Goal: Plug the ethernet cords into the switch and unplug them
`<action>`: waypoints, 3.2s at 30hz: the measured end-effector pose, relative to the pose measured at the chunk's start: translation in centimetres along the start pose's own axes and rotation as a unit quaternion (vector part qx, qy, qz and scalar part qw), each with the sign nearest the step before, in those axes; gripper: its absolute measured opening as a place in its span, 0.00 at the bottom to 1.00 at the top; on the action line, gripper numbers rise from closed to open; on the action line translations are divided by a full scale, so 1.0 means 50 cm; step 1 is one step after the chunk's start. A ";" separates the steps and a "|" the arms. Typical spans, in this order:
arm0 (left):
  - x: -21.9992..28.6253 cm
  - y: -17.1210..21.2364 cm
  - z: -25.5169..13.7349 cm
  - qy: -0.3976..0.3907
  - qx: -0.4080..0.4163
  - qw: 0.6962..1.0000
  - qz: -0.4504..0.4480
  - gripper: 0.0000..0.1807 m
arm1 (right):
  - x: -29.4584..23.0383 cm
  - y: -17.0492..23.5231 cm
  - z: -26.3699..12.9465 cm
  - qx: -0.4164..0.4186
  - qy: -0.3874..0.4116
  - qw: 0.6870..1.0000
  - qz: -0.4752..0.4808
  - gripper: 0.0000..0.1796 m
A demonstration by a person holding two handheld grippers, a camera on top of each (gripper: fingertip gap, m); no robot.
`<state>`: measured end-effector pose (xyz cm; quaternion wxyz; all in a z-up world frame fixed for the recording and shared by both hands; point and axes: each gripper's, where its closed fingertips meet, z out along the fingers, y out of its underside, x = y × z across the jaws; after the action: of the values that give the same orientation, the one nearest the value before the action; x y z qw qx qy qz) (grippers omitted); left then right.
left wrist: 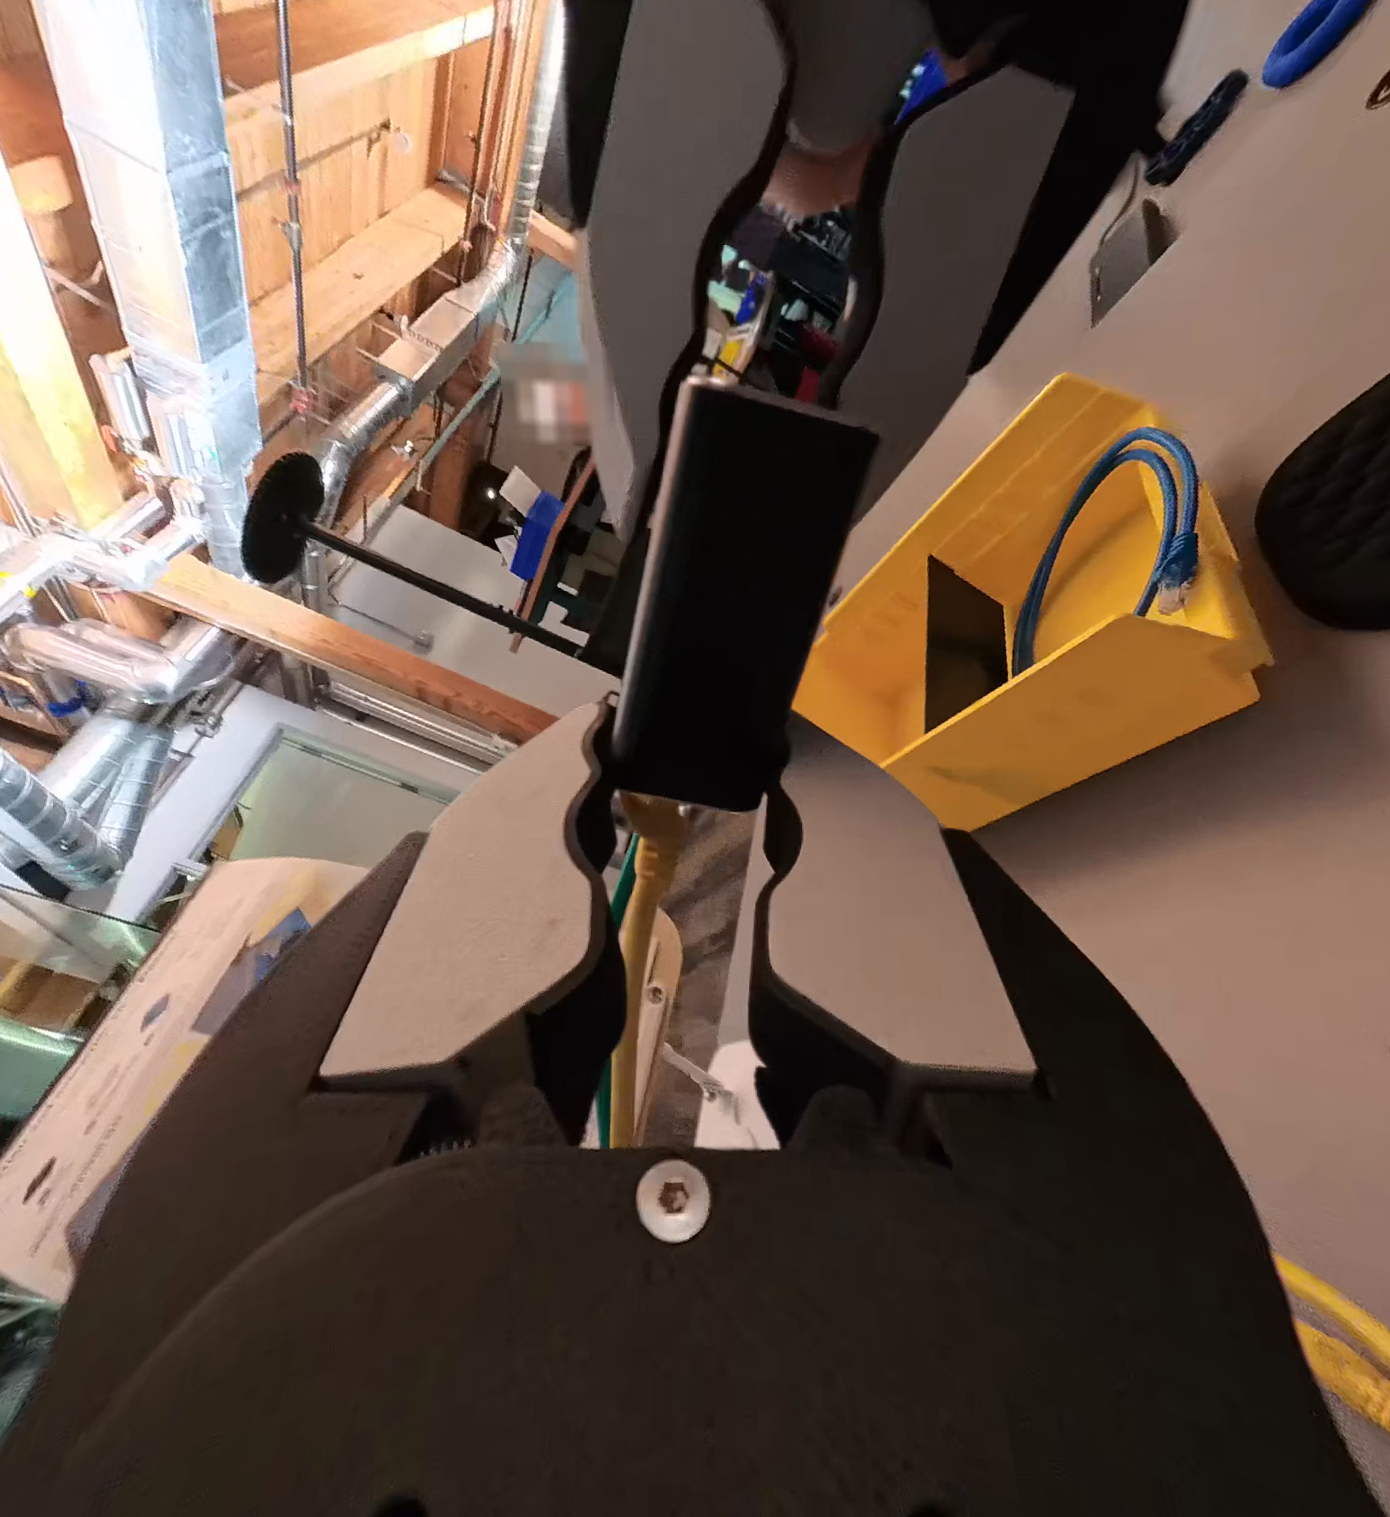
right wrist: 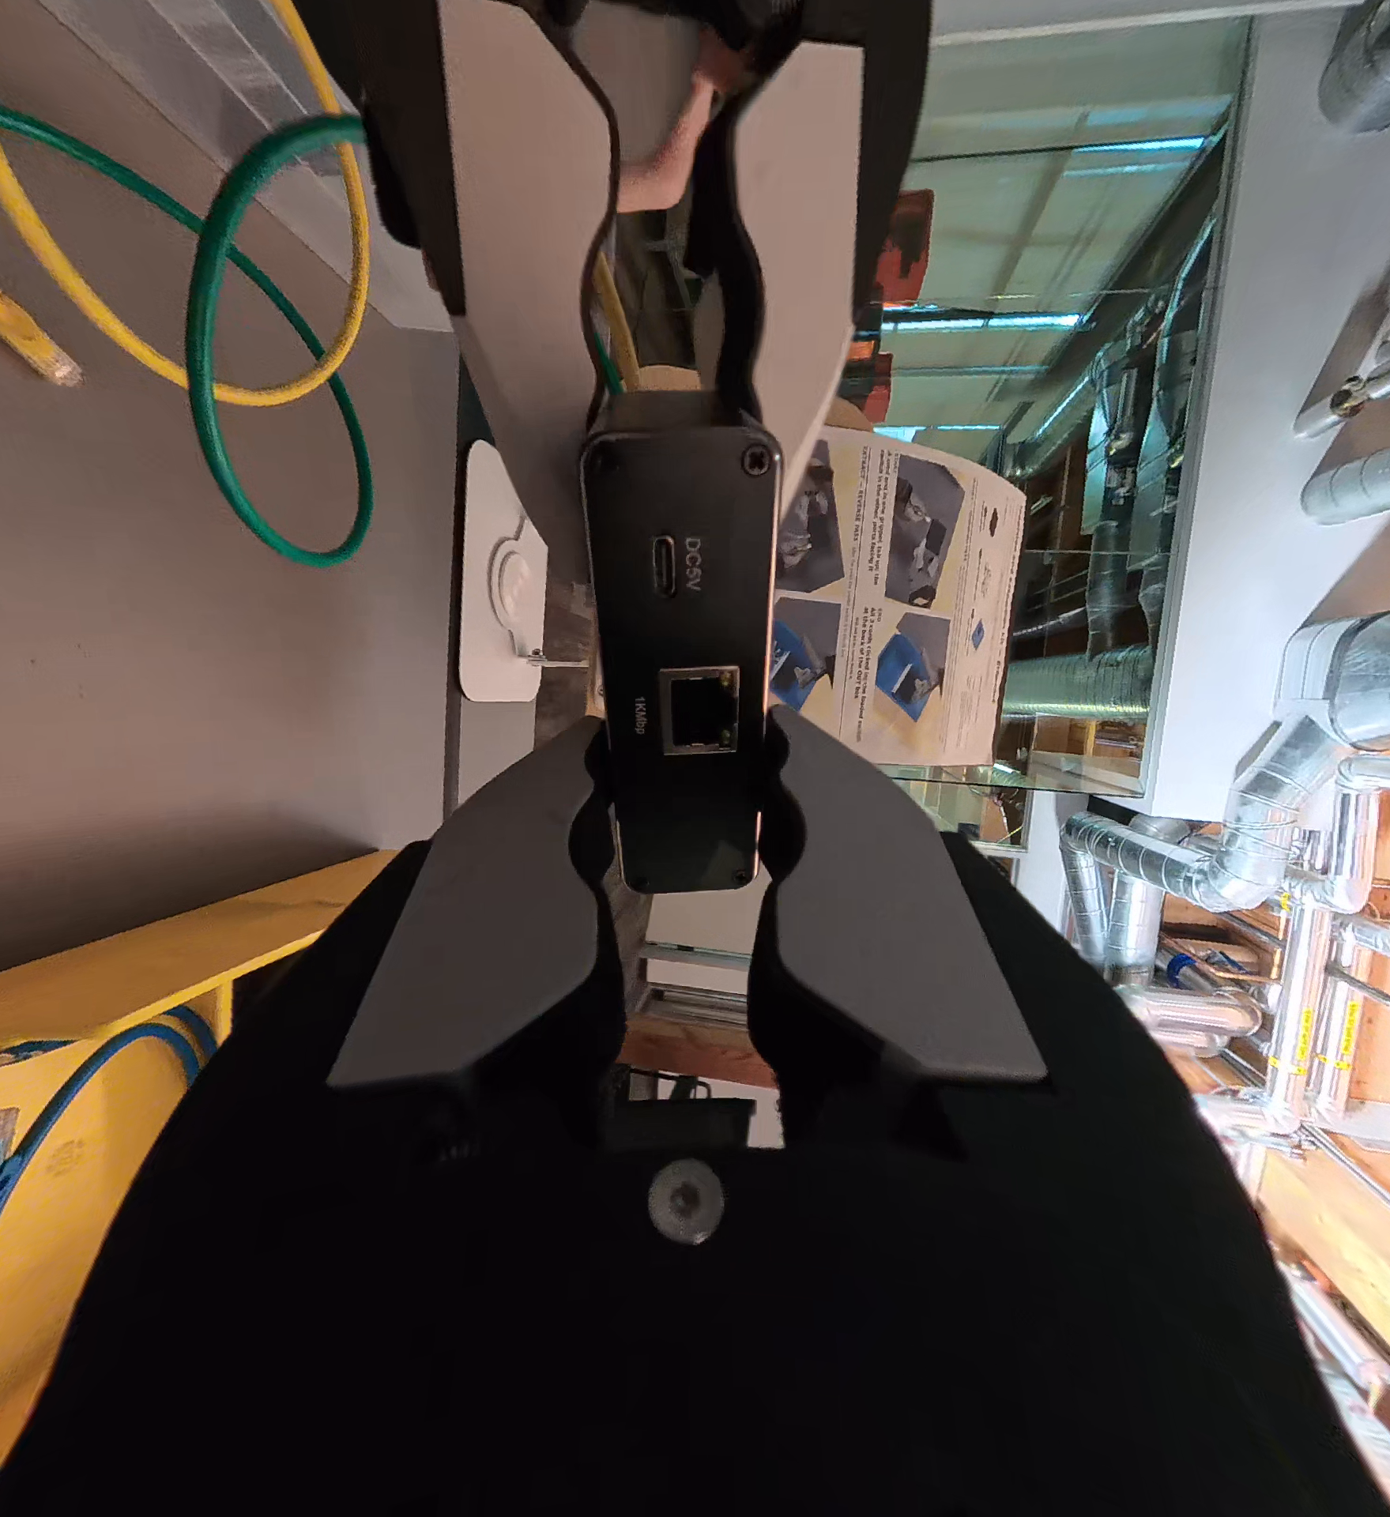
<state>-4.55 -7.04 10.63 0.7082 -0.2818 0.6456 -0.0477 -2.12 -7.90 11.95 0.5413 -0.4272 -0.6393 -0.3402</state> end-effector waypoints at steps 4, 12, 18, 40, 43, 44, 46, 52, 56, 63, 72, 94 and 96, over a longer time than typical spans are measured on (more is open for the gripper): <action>0.021 0.012 0.021 0.011 -0.042 0.999 0.006 0.17 | -0.034 0.044 0.029 -0.022 -0.035 0.998 0.057 0.18; 0.051 0.075 0.057 0.027 -0.164 0.986 0.006 0.17 | -0.072 0.052 0.048 -0.108 -0.013 0.993 0.047 0.25; 0.053 0.073 0.056 0.033 -0.164 0.986 -0.008 0.17 | -0.054 0.021 0.042 -0.144 0.010 0.990 -0.006 0.25; 0.008 0.007 -0.024 0.110 -0.006 0.983 -0.145 0.32 | -0.022 0.012 -0.032 -0.074 0.060 0.983 -0.160 0.20; -0.013 -0.003 -0.056 0.154 0.043 0.959 -0.236 0.35 | -0.030 -0.008 -0.056 -0.039 0.061 0.973 -0.220 0.20; -0.024 -0.008 -0.064 0.161 0.066 0.948 -0.265 0.36 | -0.030 -0.020 -0.064 -0.027 0.067 0.969 -0.234 0.20; -0.031 -0.020 -0.078 0.196 0.113 0.919 -0.324 0.40 | -0.032 -0.043 -0.077 -0.006 0.074 0.965 -0.252 0.20; 0.011 0.000 -0.057 0.280 0.102 0.866 -0.402 0.46 | -0.028 -0.078 -0.093 0.032 0.090 0.960 -0.263 0.20; 0.055 -0.010 -0.060 0.337 0.077 0.852 -0.393 0.44 | -0.008 -0.061 -0.088 0.048 0.095 0.966 -0.235 0.20; 0.015 -0.040 -0.098 0.329 0.120 0.847 -0.400 0.40 | 0.041 0.023 -0.050 0.057 0.119 0.981 -0.145 0.20; -0.138 -0.007 -0.176 0.228 0.281 0.802 -0.475 0.35 | 0.080 -0.051 -0.057 0.166 0.186 0.966 -0.073 0.20; -0.049 -0.150 -0.148 0.097 0.295 0.933 -0.183 0.27 | 0.082 -0.254 -0.091 0.455 0.062 0.882 0.105 0.20; -0.049 -0.149 -0.149 0.095 0.296 0.934 -0.177 0.25 | 0.083 -0.251 -0.088 0.474 0.046 0.868 0.137 0.20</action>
<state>-9.74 -14.75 16.17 0.6748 -0.1628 0.6063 -0.3880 -12.04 -16.17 17.18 0.7489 -0.1863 -0.6330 0.0622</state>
